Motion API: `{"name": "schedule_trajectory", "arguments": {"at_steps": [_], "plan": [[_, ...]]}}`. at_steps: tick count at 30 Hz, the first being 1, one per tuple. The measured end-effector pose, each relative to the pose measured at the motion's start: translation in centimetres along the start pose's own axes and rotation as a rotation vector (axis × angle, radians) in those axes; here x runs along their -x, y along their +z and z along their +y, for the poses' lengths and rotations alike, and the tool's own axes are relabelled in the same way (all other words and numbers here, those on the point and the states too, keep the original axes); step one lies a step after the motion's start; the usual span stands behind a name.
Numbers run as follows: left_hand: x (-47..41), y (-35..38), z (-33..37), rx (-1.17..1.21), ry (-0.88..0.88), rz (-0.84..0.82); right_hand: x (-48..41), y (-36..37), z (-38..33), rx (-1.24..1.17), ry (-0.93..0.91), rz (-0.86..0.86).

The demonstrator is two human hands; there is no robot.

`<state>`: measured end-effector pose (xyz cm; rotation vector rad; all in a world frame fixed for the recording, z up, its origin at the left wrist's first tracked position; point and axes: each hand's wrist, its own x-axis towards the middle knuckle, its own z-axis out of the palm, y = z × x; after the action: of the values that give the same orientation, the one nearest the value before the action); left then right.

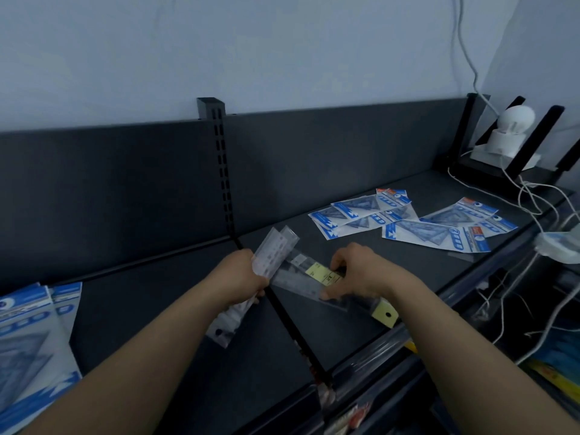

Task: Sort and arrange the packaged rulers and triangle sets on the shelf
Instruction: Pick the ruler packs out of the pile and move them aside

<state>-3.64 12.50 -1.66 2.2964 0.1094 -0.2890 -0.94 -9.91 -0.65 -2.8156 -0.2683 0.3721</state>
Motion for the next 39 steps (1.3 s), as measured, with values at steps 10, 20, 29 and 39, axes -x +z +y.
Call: {"name": "schedule_trajectory", "arguments": {"at_steps": [10, 20, 29, 39], "plan": [[1.3, 0.0, -0.5, 0.145, 0.039, 0.059, 0.9, 0.7, -2.4, -0.075, 0.018, 0.054], [5.1, -2.9, -1.0, 0.365, -0.085, 0.118, -0.5, 1.3, -3.8, -0.36, -0.098, 0.219], [11.4, -2.4, -4.2, 0.541, -0.172, 0.544, -0.6, 2.1, -10.1, -0.519, -0.397, 0.061], [20.8, -2.9, -8.5, 0.731, -0.233, 0.991, 3.5, 6.5, -20.5, -0.638, -0.652, -0.215]]}}
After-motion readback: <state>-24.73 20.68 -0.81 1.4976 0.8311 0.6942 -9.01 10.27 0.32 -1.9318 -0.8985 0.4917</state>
